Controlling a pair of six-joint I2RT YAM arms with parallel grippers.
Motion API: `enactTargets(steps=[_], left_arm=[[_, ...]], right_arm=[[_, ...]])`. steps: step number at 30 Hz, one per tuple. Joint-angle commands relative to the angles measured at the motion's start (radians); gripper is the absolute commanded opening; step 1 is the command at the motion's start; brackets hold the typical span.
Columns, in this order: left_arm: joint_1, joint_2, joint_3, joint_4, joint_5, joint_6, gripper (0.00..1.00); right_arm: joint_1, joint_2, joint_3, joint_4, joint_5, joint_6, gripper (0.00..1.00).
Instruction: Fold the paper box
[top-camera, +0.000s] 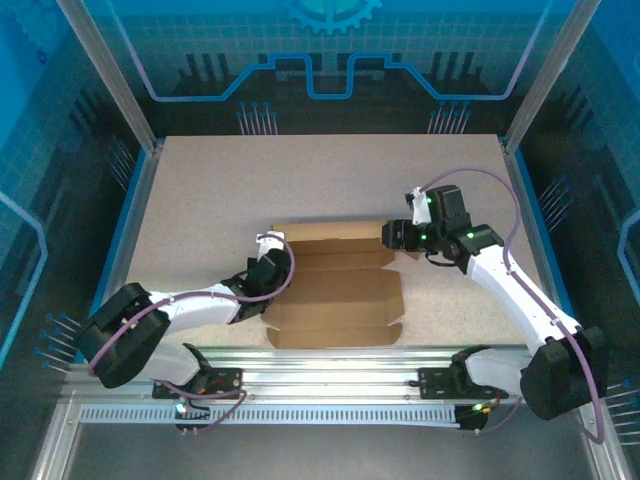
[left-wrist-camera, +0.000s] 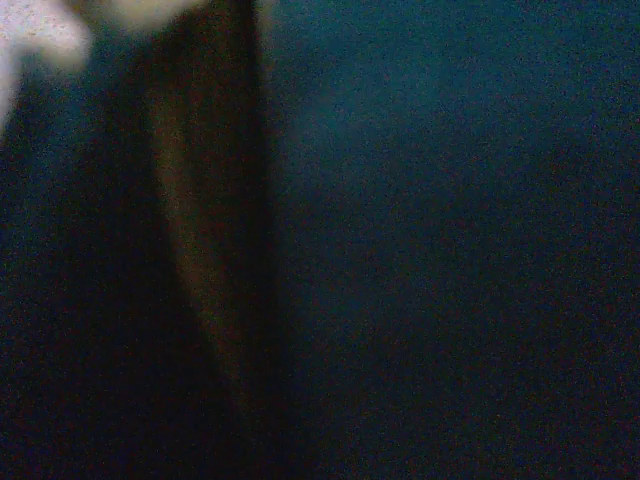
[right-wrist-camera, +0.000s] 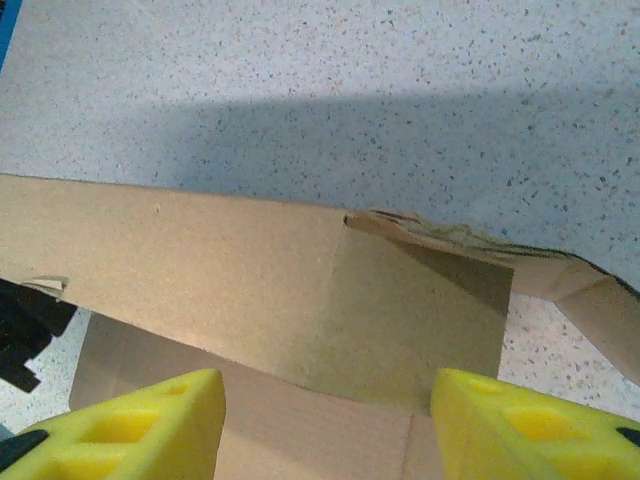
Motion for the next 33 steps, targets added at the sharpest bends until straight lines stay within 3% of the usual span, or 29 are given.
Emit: enactTargets(steps=[1,7,11,16,20,24,33], left_arm=[[-0.013,0.000,-0.007,-0.057,-0.011,-0.008,0.18],[-0.033,0.007,0.006,-0.063,-0.012,-0.007,0.18],[-0.037,0.015,0.009,-0.057,-0.014,-0.002,0.18],[-0.045,0.024,0.012,-0.051,-0.013,0.000,0.18],[-0.050,0.030,0.017,-0.052,-0.018,0.003,0.18],[-0.052,0.033,0.019,-0.056,-0.020,0.004,0.18],[-0.052,0.037,0.027,-0.058,-0.025,0.018,0.18]], right_arm=[[0.001,0.035,-0.001,0.041,-0.011,0.027,0.58],[0.006,0.051,-0.031,0.086,-0.005,0.116,0.56],[0.001,0.050,-0.065,0.200,-0.104,0.204,0.51],[-0.005,0.068,-0.065,0.250,-0.175,0.257,0.35],[-0.019,0.068,-0.065,0.242,-0.185,0.261,0.32],[-0.024,0.048,-0.065,0.173,-0.104,0.213,0.39],[-0.071,-0.004,0.008,-0.028,-0.074,-0.025,0.39]])
